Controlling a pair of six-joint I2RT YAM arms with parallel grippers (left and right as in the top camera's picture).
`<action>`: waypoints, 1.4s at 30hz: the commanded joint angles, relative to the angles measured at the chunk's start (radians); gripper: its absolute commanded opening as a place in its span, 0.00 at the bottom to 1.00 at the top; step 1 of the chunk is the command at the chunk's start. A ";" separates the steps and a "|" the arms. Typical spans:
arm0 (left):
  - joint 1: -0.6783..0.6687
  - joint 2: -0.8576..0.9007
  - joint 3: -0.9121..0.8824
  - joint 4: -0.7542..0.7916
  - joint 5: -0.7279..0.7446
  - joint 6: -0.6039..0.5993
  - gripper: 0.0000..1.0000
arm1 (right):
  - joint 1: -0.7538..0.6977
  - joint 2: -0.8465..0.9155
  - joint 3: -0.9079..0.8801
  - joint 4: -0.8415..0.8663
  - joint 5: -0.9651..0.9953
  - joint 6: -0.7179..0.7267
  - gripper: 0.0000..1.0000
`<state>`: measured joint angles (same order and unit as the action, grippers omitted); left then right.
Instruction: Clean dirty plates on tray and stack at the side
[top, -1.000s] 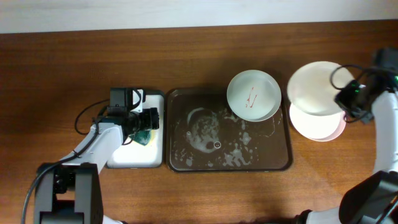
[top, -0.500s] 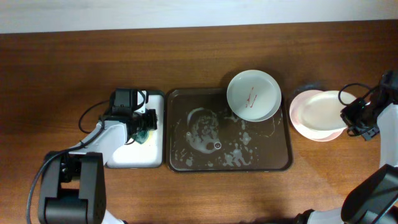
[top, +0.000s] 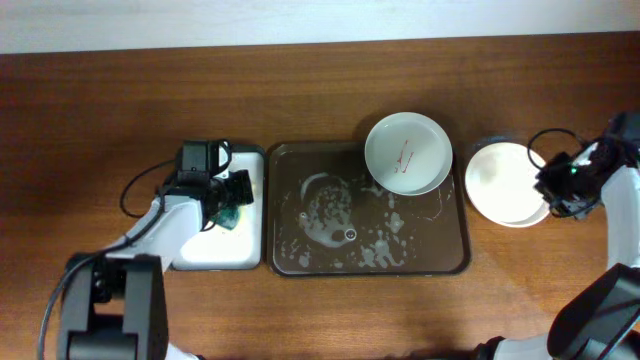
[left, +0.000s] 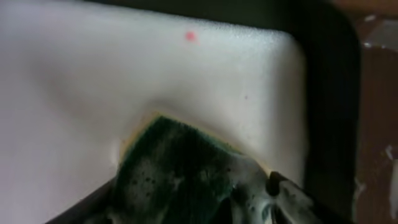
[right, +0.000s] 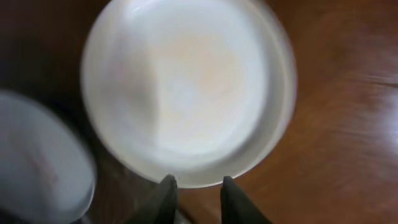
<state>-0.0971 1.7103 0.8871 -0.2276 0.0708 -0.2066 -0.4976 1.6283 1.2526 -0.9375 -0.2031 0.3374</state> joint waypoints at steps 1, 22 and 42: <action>0.003 -0.082 -0.005 -0.081 -0.014 -0.013 0.69 | 0.086 -0.016 -0.009 -0.001 -0.085 -0.105 0.28; 0.001 -0.082 -0.009 -0.141 -0.026 -0.014 0.00 | 0.315 -0.016 -0.009 0.008 -0.074 -0.124 0.29; -0.003 -0.084 -0.008 -0.225 -0.034 -0.047 0.82 | 0.315 -0.016 -0.009 0.008 -0.074 -0.124 0.29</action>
<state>-0.0975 1.6398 0.8803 -0.4431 0.0441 -0.2539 -0.1879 1.6283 1.2526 -0.9298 -0.2680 0.2237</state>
